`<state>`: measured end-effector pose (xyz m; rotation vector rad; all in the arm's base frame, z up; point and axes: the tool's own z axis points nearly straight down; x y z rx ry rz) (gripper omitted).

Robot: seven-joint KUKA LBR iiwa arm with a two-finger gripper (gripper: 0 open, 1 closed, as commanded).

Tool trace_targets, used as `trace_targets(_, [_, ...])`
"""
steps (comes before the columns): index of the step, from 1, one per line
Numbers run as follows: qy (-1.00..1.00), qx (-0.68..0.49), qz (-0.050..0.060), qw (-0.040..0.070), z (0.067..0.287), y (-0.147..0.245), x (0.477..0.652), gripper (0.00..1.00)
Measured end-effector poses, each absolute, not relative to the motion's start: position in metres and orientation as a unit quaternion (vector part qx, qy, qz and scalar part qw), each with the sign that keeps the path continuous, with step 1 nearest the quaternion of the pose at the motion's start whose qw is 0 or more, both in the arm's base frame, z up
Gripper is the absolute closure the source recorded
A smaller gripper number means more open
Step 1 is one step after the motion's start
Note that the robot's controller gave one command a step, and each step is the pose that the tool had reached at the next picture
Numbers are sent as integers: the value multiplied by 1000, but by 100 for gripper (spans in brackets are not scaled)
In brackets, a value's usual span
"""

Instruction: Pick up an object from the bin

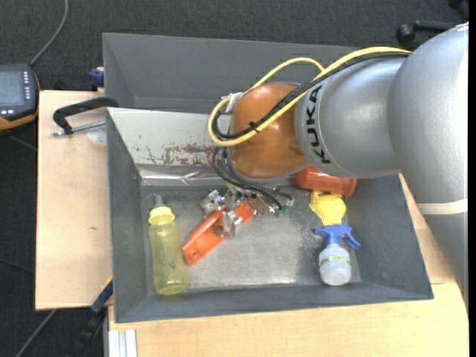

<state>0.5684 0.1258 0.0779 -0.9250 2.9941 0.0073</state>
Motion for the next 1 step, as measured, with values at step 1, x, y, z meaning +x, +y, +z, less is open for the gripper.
trace_targets(1, [955, -295, 2, 4, 99, 126, 568, 100])
